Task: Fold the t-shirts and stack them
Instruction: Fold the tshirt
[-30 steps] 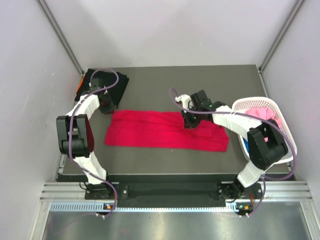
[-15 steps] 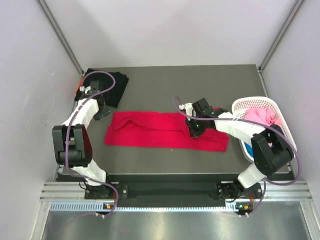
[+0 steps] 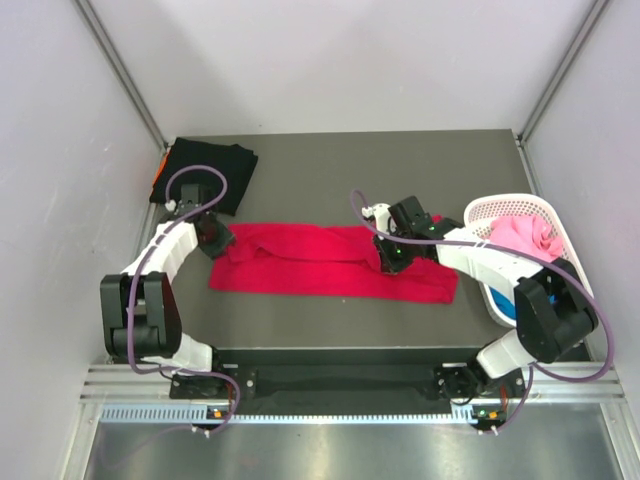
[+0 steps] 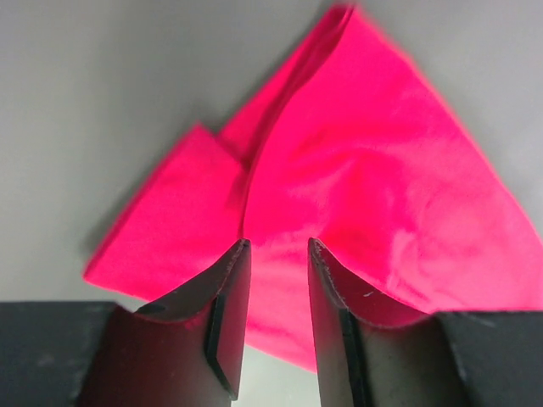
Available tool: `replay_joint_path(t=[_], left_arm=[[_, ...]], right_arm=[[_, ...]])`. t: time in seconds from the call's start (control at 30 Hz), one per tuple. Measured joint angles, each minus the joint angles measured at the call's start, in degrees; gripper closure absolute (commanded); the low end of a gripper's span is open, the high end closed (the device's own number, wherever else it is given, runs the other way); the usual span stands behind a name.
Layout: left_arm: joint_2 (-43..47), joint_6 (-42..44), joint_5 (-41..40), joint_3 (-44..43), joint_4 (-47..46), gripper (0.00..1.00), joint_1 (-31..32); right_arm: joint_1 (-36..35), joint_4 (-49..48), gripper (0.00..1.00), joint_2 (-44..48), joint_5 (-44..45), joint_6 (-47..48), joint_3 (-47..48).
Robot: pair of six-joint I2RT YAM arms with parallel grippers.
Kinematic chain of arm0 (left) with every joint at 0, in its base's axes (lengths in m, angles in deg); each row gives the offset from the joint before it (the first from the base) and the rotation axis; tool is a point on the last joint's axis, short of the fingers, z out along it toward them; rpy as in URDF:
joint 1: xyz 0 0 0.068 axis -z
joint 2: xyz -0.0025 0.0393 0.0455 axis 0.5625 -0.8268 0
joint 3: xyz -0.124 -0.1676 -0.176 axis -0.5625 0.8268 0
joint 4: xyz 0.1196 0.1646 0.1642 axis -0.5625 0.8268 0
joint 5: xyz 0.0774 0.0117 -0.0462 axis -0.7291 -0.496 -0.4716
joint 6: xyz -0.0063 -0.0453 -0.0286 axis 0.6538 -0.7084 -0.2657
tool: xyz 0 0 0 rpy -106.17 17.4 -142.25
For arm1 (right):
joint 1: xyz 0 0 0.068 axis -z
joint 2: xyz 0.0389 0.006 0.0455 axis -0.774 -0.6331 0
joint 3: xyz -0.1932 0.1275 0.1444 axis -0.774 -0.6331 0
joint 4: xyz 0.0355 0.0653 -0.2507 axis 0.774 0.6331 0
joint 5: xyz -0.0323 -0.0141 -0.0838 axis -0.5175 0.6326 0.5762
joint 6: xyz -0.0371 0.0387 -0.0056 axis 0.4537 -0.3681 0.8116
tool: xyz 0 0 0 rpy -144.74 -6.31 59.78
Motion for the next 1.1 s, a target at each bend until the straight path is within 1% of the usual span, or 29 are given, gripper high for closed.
replay_joint_path(t=[0.07,0.2,0.53,0.6,0.73,0.83,0.97,1.1], left_arm=[[0.79,-1.31,1.55,2.51,-0.57,0.62,0.00],[0.87,-2.73,2.40,4.50,-1.09,0.57,0.00],[0.87,-4.48,2.58,6.86,-3.96,0.56,-0.02],[0.85,-4.66,2.58,6.99,-5.01,0.56,-0.02],[0.57,-5.25,2.60,7.65,-6.80,0.61,0.00],[-0.57,-5.51,2.60,7.72,-7.67,0.62,0.00],[-2.34,-5.46,1.46,7.72,-7.67,0.58,0.15],[-2.43,-5.27,-0.79,7.72,-7.41,0.56,0.57]], right_arm=[[0.00,0.00,1.00,0.02,-0.15,0.00,0.00],[0.00,-0.02,1.00,0.02,-0.52,0.00,0.00],[0.00,-0.04,1.00,0.02,-0.96,-0.02,-0.02],[-0.02,-0.04,1.00,0.02,-0.94,-0.04,-0.02],[-0.02,-0.04,1.00,0.02,-0.94,-0.31,-0.02],[-0.04,-0.02,1.00,0.02,-0.72,-0.50,-0.02],[-0.04,0.04,1.00,0.02,-0.26,-0.94,0.00],[-0.15,0.04,1.00,0.02,-0.04,-1.55,0.00]])
